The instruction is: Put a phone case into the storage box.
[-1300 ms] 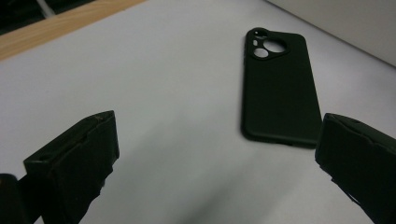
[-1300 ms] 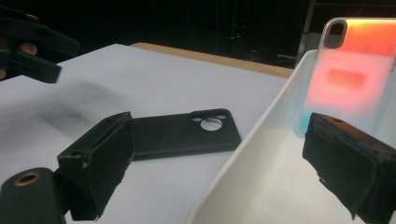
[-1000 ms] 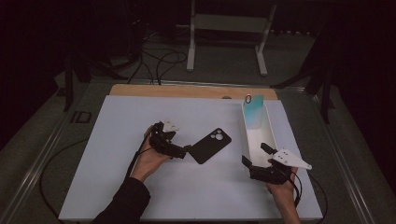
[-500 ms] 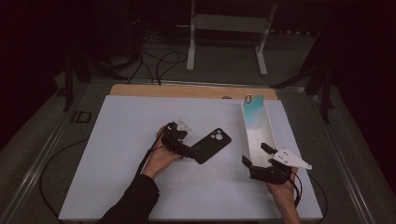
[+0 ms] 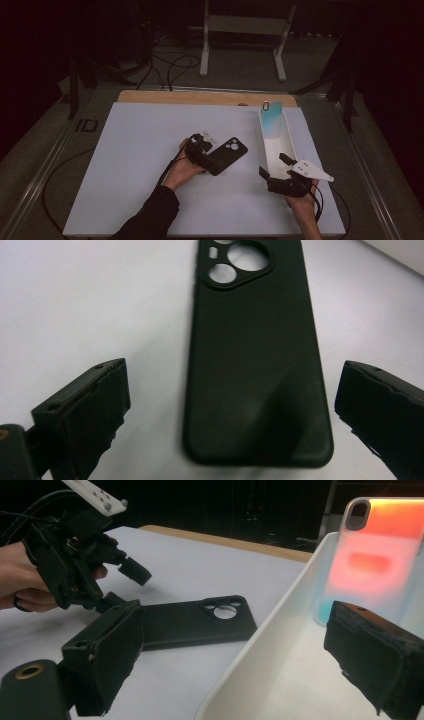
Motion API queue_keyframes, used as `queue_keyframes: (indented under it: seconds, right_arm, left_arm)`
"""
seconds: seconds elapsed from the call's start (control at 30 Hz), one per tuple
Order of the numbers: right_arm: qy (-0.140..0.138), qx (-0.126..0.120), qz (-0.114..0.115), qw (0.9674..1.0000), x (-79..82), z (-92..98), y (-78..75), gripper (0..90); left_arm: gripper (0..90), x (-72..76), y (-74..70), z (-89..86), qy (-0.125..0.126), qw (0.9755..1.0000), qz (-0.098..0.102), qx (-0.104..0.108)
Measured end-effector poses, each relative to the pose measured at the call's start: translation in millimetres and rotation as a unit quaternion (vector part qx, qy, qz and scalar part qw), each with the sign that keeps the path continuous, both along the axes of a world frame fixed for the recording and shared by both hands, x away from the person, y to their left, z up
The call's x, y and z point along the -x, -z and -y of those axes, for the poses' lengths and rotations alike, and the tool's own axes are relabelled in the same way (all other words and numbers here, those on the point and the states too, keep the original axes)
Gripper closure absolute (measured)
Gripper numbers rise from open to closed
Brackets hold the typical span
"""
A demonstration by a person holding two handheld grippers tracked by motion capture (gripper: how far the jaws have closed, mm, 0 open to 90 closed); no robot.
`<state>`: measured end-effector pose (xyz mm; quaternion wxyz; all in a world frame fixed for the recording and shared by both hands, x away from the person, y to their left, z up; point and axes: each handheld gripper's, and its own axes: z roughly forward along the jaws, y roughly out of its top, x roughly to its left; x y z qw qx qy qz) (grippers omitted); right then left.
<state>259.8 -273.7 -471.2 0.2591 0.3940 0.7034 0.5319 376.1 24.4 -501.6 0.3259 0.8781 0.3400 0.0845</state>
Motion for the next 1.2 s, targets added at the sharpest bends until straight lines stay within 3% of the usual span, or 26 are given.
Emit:
queue_keyframes:
  seconds: [0.27,0.43,0.87,0.9,0.93,1.2]
  right_arm:
    - [0.000,0.000,0.000,1.0000,-0.1,0.6,0.1,9.0]
    - [0.001,0.000,0.000,1.0000,-0.1,1.6,0.0,9.0]
    - [0.001,-0.001,-0.001,1.0000,-0.3,1.0,0.5,9.0]
    - [0.001,-0.001,-0.001,1.0000,-0.3,1.0,0.5,9.0]
    - [0.001,-0.001,-0.001,1.0000,-0.3,1.0,0.5,9.0]
    - [-0.002,0.000,-0.001,1.0000,-0.3,-0.8,0.8,9.0]
  left_arm:
    - [3.8,-4.1,7.1,17.9,0.012,0.9998,-0.012,-0.011]
    - [8.1,-5.0,12.5,29.2,0.014,0.9993,-0.010,-0.033]
    - [9.2,-7.1,17.2,33.4,0.014,0.9987,-0.015,-0.047]
    - [9.2,-6.9,16.3,33.5,0.018,0.9982,-0.013,-0.056]
    - [12.6,-6.9,16.3,33.5,0.018,0.9982,-0.013,-0.056]
    - [14.4,-8.0,15.3,33.4,0.021,0.9979,-0.015,-0.060]
